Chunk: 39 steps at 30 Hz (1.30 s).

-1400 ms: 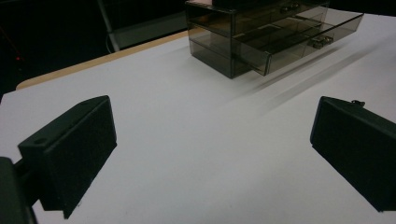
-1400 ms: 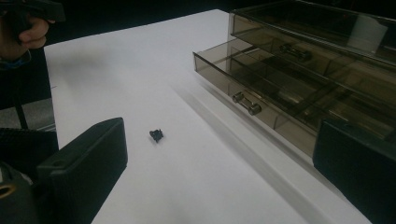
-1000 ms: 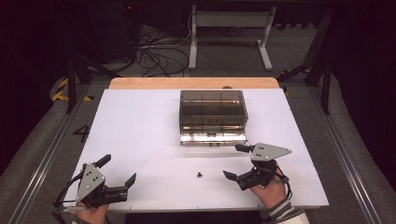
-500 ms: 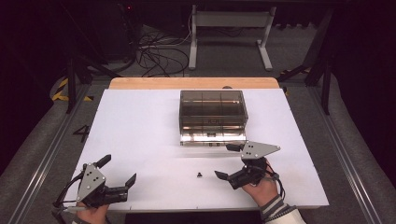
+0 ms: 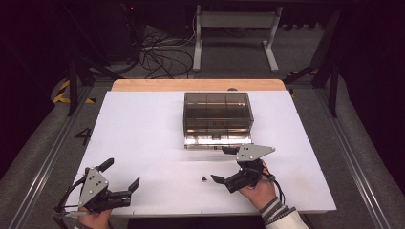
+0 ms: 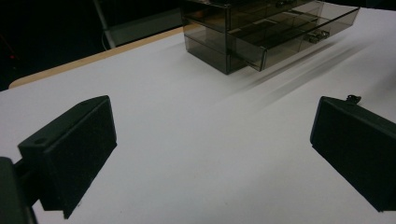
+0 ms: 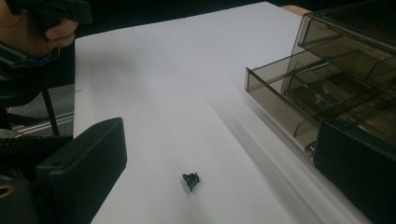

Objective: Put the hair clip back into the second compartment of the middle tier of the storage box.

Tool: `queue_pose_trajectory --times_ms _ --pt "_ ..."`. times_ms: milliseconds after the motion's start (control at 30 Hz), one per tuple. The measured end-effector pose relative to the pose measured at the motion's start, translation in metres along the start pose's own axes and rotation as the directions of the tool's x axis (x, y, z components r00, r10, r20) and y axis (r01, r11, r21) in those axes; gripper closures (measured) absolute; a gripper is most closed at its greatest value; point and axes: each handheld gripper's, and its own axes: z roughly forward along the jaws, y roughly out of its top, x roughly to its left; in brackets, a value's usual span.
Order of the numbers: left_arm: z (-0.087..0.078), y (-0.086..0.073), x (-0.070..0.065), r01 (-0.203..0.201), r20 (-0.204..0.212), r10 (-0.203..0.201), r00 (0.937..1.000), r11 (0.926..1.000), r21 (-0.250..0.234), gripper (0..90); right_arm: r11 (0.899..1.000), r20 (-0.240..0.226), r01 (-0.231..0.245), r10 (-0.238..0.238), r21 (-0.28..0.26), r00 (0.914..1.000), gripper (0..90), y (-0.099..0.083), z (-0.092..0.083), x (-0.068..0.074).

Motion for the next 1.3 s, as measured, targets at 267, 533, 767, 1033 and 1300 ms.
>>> queue_pose_trajectory --times_ms 267,533,767,1033,1300 --pt "0.0 0.0 0.0 -0.003 0.002 0.003 1.0 1.0 0.002 1.2 1.0 -0.02 -0.006 0.006 0.002 0.9998 3.6 0.003 0.011 0.001" --pt "0.0 0.0 -0.001 -0.005 0.002 0.005 1.0 1.0 0.004 1.2 0.998 -0.017 -0.027 0.028 0.061 0.9995 12.0 0.003 0.019 0.0" --pt "0.0 0.0 -0.001 -0.011 0.003 0.011 0.9999 0.9999 0.003 1.2 0.996 -0.032 -0.002 0.004 0.086 0.9995 19.6 0.003 0.021 0.002" --pt "0.0 0.0 -0.002 -0.012 0.006 0.012 0.9999 0.9999 0.005 1.2 0.993 -0.072 -0.018 0.027 0.114 0.997 30.1 0.003 0.026 0.005" --pt "0.001 0.0 -0.001 -0.018 0.007 0.018 0.9998 0.9998 0.007 1.3 0.979 -0.06 -0.012 0.025 0.204 0.9979 37.4 0.001 0.036 0.007"
